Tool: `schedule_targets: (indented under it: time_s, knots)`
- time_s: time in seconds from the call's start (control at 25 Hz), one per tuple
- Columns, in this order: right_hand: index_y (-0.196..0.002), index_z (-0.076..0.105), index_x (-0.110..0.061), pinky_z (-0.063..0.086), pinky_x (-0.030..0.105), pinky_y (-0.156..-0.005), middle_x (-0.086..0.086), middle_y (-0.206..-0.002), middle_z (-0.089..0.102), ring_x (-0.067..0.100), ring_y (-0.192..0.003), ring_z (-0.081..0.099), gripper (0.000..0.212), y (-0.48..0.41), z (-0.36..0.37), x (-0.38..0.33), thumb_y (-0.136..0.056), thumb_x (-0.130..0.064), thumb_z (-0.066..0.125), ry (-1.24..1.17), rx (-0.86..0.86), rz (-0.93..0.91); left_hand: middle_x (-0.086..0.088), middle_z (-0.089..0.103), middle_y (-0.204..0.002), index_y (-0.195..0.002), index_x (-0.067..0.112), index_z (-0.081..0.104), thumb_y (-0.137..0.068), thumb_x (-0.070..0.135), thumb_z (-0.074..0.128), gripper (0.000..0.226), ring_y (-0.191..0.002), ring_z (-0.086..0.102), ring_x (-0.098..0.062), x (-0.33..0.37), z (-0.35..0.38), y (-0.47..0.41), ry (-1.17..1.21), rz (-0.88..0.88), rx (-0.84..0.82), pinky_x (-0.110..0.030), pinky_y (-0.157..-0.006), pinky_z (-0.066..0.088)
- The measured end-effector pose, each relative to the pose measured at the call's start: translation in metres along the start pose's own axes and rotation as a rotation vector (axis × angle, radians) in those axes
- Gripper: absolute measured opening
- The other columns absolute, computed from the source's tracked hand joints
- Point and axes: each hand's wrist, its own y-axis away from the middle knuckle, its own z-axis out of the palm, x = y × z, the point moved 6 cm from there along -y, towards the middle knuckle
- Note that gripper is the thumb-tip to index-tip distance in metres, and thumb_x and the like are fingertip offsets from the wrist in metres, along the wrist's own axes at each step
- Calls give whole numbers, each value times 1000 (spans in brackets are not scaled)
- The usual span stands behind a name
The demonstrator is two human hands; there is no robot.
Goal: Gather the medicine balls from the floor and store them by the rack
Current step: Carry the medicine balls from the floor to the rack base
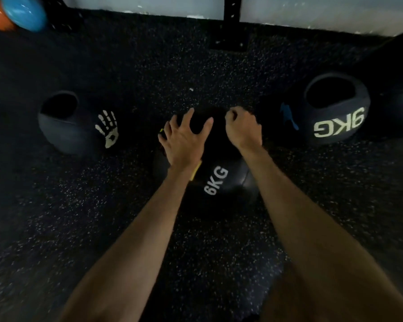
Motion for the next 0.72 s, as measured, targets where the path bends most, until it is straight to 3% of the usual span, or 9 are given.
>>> schedule_targets:
  time_s: [0.12,0.24,0.4,0.52,0.6,0.72]
  knots:
    - [-155,31,-25,12,53,-123,6,-164,26,26,-153,15,59,57,12,12,-103,-52,31,47,148,-43,-9,47,-147,-144,36,47,-85,80,41,74,-136,41,-34,21,4,-58,13,-55,-115,-60,-112,28]
    - [-160,18,-28,6,57,-123,7,-168,9,26,-155,0,70,92,29,19,-101,-63,30,118,215,-93,-9,51,-142,-138,30,53,-86,75,46,69,-131,46,-33,36,15,-104,-8,-90,-151,-57,-106,34]
    - [-157,24,-32,17,60,-120,7,-166,21,26,-154,11,70,38,19,15,-98,-68,31,129,266,-15,-3,63,-124,-122,24,62,-95,54,51,42,-116,57,-26,64,23,-151,94,-92,-155,-51,-102,43]
    - [-154,33,-33,23,58,-118,5,-161,31,26,-150,22,69,-14,3,18,-96,-70,29,103,297,57,3,65,-106,-113,21,66,-99,41,49,30,-108,62,-20,91,24,-167,270,12,-140,-47,-103,46]
    - [-151,38,-33,26,58,-115,4,-158,37,27,-147,29,67,-55,-7,27,-96,-70,30,51,271,123,0,66,-122,-118,23,66,-98,47,44,38,-120,58,-22,98,29,-155,260,141,-89,-50,-111,37]
    - [-141,52,-26,35,57,-108,10,-143,52,33,-134,45,63,-113,-27,43,-96,-67,32,-23,226,247,-4,43,-154,-142,31,49,-97,59,41,54,-146,32,-24,88,42,-116,113,282,33,-55,-119,16]
